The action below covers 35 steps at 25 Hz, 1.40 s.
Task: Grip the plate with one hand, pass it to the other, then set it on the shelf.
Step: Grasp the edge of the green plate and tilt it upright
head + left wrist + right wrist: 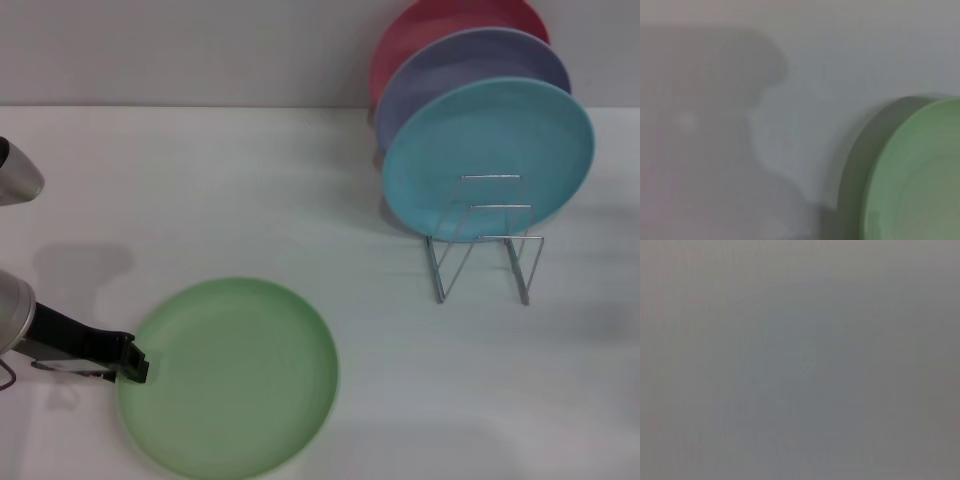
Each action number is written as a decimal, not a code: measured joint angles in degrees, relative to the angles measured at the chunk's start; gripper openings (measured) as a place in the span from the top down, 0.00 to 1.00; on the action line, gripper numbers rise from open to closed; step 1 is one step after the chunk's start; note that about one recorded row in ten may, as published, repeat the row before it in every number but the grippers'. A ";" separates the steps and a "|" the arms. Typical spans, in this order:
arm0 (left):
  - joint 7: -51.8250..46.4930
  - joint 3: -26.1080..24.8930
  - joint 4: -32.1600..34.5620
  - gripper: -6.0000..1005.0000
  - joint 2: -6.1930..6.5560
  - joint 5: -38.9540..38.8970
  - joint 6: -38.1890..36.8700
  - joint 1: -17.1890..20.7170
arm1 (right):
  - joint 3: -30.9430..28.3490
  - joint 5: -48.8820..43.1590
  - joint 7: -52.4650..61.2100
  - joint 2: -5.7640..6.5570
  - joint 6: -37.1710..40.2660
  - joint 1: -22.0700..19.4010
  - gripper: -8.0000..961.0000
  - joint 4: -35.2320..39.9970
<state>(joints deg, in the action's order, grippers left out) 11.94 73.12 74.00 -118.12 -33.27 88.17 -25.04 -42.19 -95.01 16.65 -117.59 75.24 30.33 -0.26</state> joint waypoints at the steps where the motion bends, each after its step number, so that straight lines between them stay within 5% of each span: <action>1: 0.00 0.00 0.00 0.68 0.00 0.02 0.01 -0.03 | 0.00 0.00 0.00 0.00 0.00 0.02 0.35 -0.01; 12: 0.02 0.00 -0.42 0.81 0.04 0.06 0.58 -0.47 | 0.00 0.00 0.00 0.10 -0.01 0.19 0.35 0.00; 31: 0.64 1.15 -1.49 0.84 0.09 0.05 -0.40 -1.26 | 0.00 0.00 -0.03 0.32 -0.09 0.25 0.35 0.00; 35: 0.84 0.96 -1.49 0.93 0.09 0.05 -0.66 -1.24 | 0.00 0.00 -0.03 0.44 -0.35 0.25 0.35 0.00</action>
<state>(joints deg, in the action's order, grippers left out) 12.79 74.08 72.51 -118.03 -33.22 87.51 -26.29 -42.19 -95.01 16.61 -117.16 74.89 30.58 -0.26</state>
